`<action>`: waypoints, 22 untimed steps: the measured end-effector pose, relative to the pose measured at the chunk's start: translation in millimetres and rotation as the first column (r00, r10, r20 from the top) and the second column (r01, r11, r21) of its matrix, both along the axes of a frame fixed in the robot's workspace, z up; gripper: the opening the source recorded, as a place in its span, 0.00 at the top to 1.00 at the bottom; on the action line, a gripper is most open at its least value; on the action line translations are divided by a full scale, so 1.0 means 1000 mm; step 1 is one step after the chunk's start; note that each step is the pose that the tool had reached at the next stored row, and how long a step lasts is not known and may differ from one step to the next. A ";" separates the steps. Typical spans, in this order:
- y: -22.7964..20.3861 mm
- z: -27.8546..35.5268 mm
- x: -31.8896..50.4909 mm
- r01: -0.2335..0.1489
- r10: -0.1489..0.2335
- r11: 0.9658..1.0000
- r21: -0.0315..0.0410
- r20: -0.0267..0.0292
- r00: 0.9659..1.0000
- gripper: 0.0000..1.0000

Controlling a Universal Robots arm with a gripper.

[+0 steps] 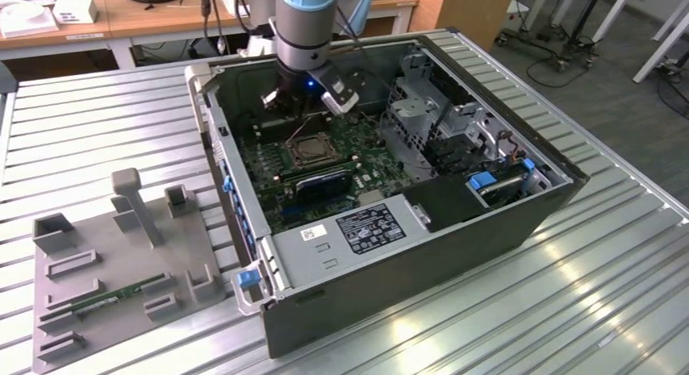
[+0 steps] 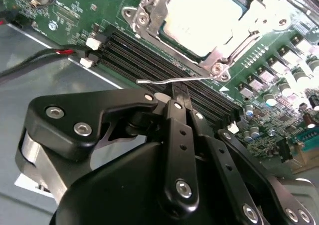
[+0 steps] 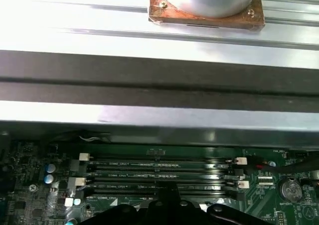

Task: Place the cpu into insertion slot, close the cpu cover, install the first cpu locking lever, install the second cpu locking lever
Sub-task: 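Install the first cpu locking lever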

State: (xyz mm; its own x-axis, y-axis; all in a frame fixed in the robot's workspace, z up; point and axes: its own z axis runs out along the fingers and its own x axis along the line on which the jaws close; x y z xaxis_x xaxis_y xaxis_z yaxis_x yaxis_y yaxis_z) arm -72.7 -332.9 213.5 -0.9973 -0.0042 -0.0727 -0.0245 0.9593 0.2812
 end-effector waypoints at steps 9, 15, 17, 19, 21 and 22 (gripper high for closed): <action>-0.0001 0.0006 -0.0054 0.000 0.000 1.000 0.001 0.006 1.000 0.89; 0.0000 0.0071 -0.0054 0.000 0.000 1.000 0.002 0.006 1.000 0.89; 0.0000 0.0077 -0.0054 0.000 0.000 1.000 0.002 0.006 1.000 0.89; -0.0001 0.0078 -0.0034 0.002 -0.002 1.000 0.002 0.006 1.000 0.89; -0.0003 0.0078 -0.0010 0.003 -0.003 1.000 0.002 0.006 1.000 0.89; -0.0004 0.0078 0.0004 0.003 -0.003 1.000 0.002 0.006 1.000 0.89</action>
